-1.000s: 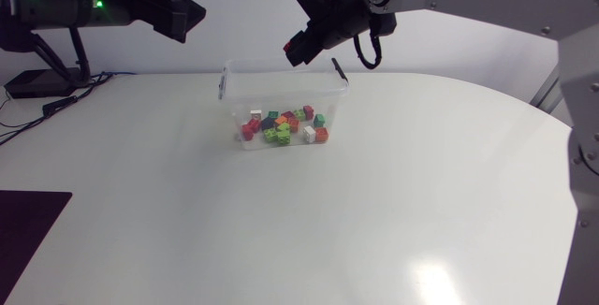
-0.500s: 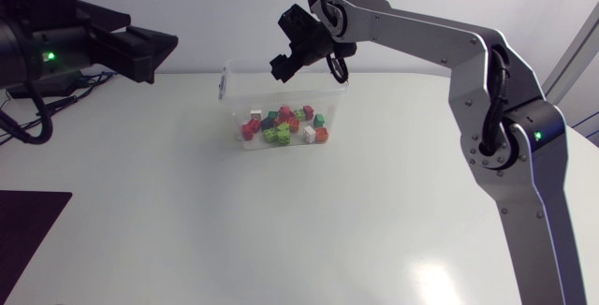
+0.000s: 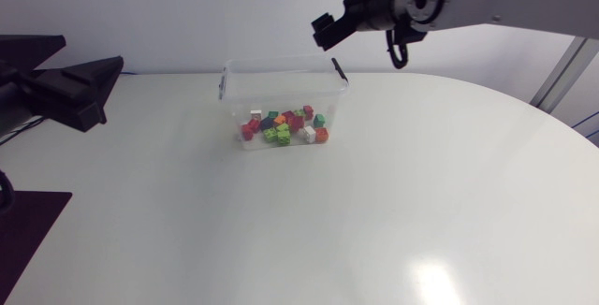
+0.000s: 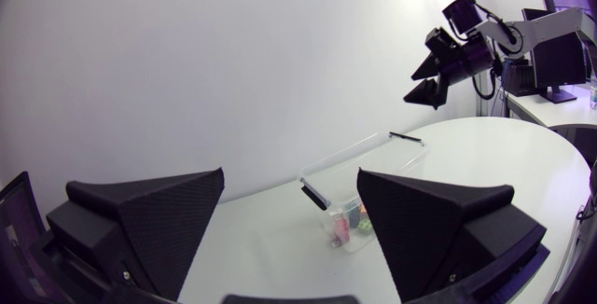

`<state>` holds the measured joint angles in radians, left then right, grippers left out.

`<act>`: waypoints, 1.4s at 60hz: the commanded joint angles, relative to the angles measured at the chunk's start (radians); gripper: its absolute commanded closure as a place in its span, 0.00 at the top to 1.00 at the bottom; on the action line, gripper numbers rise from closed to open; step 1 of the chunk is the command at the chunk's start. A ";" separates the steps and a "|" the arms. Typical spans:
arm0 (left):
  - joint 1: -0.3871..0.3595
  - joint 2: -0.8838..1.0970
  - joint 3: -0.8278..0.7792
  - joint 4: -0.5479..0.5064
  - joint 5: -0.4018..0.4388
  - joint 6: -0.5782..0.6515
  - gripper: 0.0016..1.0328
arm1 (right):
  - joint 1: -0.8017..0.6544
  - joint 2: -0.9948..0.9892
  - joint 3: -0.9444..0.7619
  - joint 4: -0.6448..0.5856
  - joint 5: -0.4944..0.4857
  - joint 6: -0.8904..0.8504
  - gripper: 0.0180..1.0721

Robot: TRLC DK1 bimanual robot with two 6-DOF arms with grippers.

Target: Place the duplo bricks in the container

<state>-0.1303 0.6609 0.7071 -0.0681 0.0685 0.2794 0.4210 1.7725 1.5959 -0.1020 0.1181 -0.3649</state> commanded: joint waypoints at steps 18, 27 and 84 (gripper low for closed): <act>0.054 -0.196 -0.150 -0.022 -0.006 -0.009 0.96 | -0.114 -0.432 -0.482 0.130 0.117 0.070 0.96; 0.064 -0.276 -0.204 -0.022 -0.003 -0.008 0.96 | -0.160 -0.602 -0.646 0.162 0.144 0.067 0.96; 0.139 -0.583 -0.493 -0.017 0.026 -0.128 0.96 | -0.379 -1.435 -1.265 0.118 0.060 0.121 0.96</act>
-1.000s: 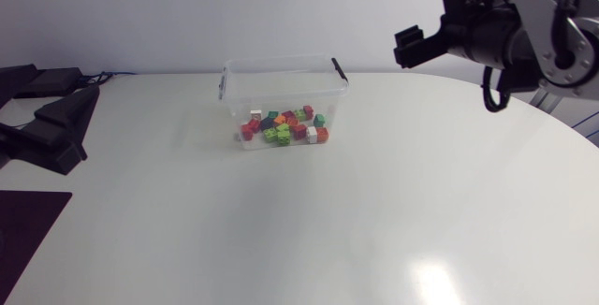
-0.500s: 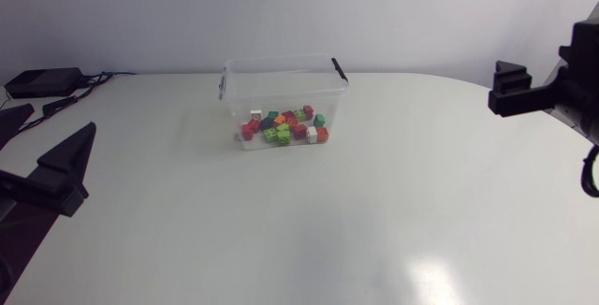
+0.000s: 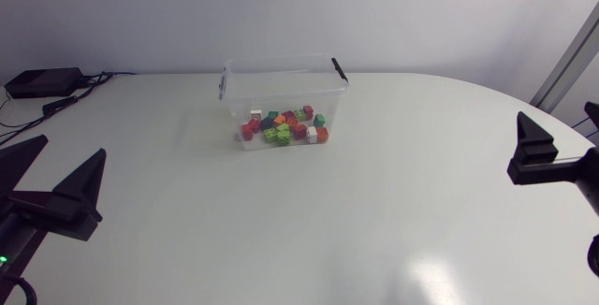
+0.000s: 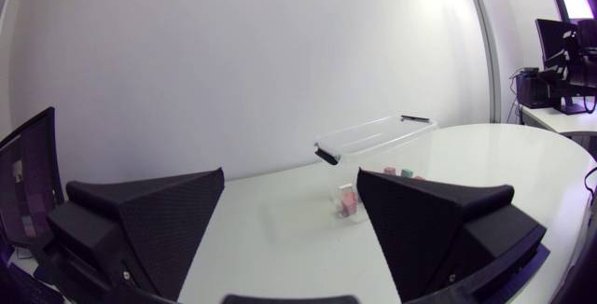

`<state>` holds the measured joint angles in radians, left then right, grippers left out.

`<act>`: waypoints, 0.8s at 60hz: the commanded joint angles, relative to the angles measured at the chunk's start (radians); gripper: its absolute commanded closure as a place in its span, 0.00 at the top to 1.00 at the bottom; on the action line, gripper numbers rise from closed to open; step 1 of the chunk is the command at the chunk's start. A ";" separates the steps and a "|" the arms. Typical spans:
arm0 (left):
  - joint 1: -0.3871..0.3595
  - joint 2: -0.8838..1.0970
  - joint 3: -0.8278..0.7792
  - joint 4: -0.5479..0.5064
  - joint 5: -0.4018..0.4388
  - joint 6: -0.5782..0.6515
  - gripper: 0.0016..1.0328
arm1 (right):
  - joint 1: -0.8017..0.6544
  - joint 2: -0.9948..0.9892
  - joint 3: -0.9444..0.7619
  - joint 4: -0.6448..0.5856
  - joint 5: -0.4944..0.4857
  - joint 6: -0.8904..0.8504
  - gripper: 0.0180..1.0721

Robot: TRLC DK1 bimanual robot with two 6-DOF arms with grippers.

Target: Place the duplo bricks in the container

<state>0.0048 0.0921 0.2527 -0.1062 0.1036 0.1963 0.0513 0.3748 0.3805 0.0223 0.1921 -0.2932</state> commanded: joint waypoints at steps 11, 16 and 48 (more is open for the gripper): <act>0.001 -0.037 -0.102 0.046 -0.037 -0.090 0.96 | -0.022 -0.137 -0.147 -0.011 -0.066 0.121 0.96; 0.000 -0.048 -0.132 0.058 -0.050 -0.110 0.96 | -0.028 -0.184 -0.193 -0.013 -0.091 0.155 0.96; -0.005 -0.092 -0.253 0.106 -0.104 -0.196 0.96 | -0.051 -0.375 -0.381 -0.022 -0.192 0.293 0.96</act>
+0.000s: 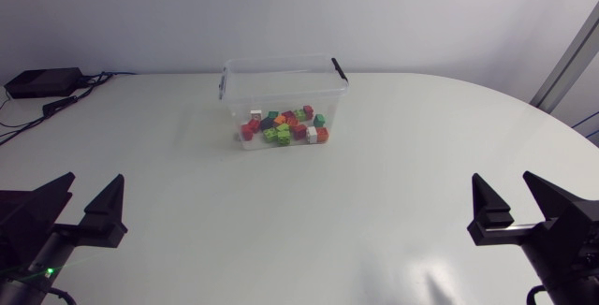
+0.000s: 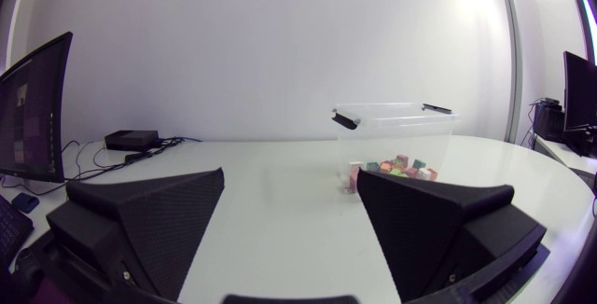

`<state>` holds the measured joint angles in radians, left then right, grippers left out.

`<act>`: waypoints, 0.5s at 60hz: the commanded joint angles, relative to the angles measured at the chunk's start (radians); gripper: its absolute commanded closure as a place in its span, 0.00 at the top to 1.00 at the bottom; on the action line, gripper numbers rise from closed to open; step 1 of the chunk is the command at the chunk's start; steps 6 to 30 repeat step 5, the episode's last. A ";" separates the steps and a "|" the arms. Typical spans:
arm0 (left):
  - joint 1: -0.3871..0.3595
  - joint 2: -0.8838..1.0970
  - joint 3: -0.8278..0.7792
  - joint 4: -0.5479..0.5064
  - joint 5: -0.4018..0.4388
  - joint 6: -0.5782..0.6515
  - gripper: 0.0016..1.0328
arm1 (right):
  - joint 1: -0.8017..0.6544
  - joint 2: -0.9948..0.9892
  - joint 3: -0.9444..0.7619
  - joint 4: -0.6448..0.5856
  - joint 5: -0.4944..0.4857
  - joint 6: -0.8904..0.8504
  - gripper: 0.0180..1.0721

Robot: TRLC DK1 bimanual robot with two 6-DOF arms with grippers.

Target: Place the duplo bricks in the container

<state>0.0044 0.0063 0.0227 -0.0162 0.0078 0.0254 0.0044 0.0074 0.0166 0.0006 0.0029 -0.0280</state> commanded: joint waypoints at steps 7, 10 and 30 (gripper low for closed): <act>-0.004 -0.006 -0.023 0.016 -0.008 -0.025 0.96 | -0.004 -0.007 -0.017 -0.001 -0.003 0.028 0.96; -0.004 -0.006 -0.023 0.016 -0.008 -0.025 0.96 | -0.004 -0.007 -0.017 -0.001 -0.003 0.028 0.96; -0.004 -0.006 -0.023 0.016 -0.008 -0.025 0.96 | -0.004 -0.007 -0.017 -0.001 -0.003 0.028 0.96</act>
